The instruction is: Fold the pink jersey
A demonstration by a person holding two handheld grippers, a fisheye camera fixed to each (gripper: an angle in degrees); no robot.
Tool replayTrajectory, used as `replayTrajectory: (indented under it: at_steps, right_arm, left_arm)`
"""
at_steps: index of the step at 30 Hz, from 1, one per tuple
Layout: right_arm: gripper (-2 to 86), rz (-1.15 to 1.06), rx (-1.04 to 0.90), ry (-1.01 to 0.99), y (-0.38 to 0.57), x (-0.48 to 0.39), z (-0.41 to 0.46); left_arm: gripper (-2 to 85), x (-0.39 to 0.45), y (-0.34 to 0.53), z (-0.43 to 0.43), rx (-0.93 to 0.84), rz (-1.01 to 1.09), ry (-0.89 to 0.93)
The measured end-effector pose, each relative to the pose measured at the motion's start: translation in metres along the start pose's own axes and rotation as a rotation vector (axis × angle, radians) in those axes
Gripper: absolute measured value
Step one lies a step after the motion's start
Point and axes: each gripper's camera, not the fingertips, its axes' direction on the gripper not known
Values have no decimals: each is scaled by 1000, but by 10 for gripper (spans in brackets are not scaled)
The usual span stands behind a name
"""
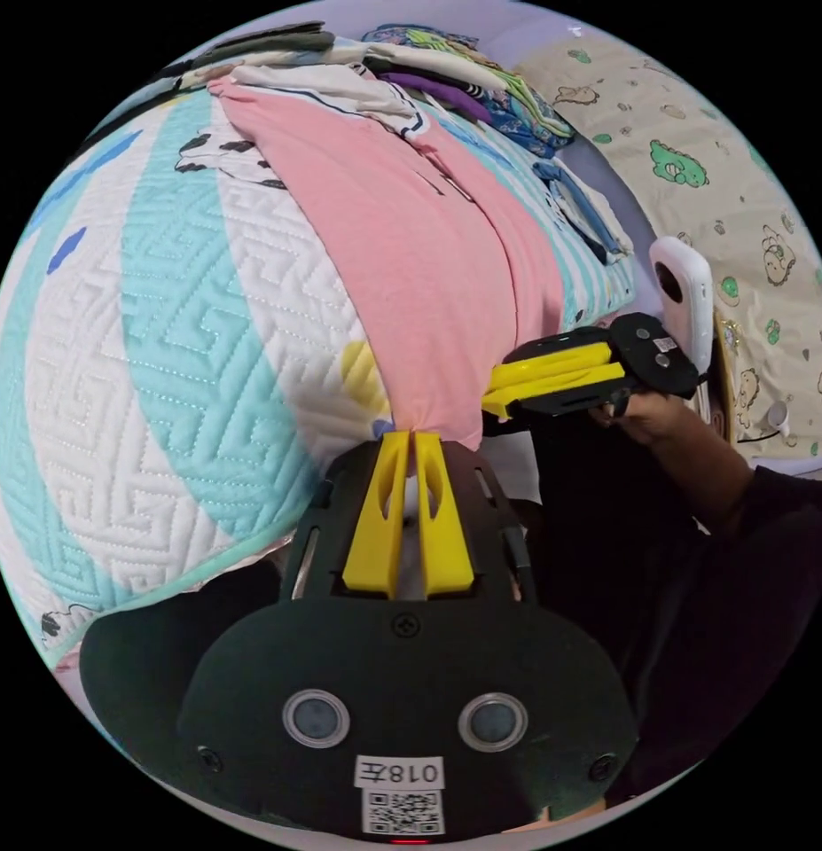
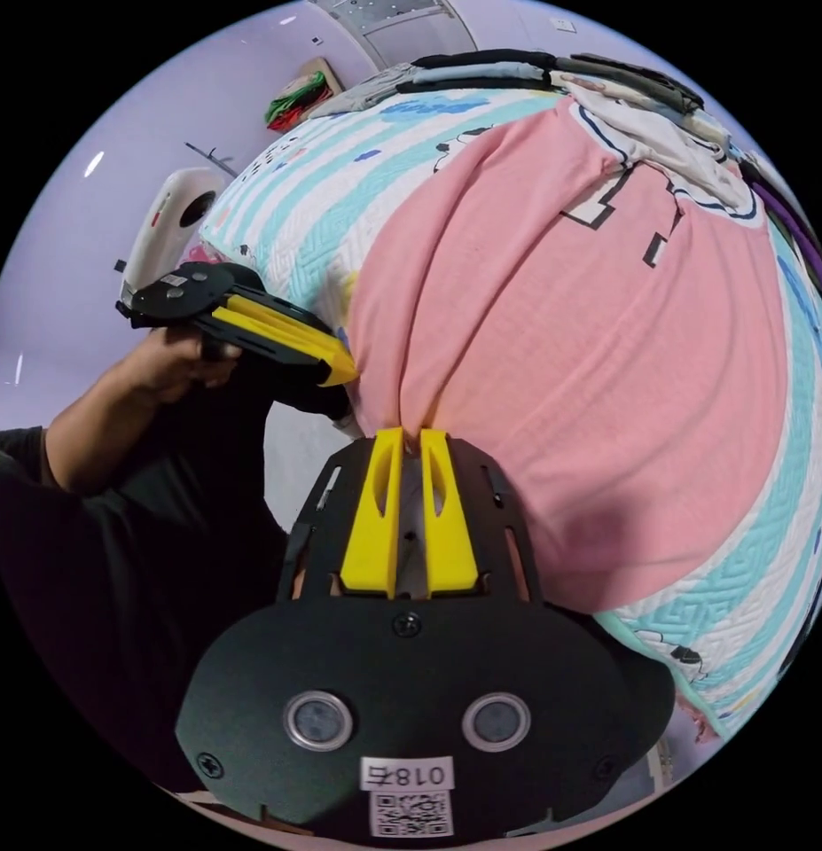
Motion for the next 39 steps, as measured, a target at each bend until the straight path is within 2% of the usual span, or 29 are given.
replayTrajectory:
  at_steps: [5,12,17,19,21,25,29,32,34,35,37,39]
  right_arm:
    - [-2,9,1,-29,11,-1,-29]
    - [-5,67,98,-61,44,5,-83]
    - [-3,153,56,-97,58,33,-66]
    - [-2,192,61,-192,63,42,-59]
    - [-1,157,89,-233,66,34,-72]
    - [0,93,135,-183,78,18,-100]
    - [6,187,48,-176,87,40,-72]
    - [17,201,-7,-209,91,44,-64]
    - [37,167,-18,-182,101,34,-77]
    - [43,155,1,-187,104,31,-84]
    - [57,131,162,-196,110,26,-121]
    - [67,127,280,-164,104,30,-149]
  left_arm:
    - [-9,16,0,2,4,-3,-51]
    - [-10,28,2,6,-23,-30,-103]
    - [-10,28,1,22,-41,-46,-112]
    - [-10,29,0,28,-52,-44,-125]
    - [-10,34,3,28,-57,-30,-131]
    - [-8,36,14,28,-56,-15,-142]
    - [2,21,22,49,-110,-33,-159]
    - [51,10,35,50,-133,-25,-162]
    - [58,2,46,30,-28,6,-99]
    - [58,-6,54,12,79,41,-39]
    - [52,-28,64,-16,281,125,104]
    - [37,-80,71,-41,584,224,338]
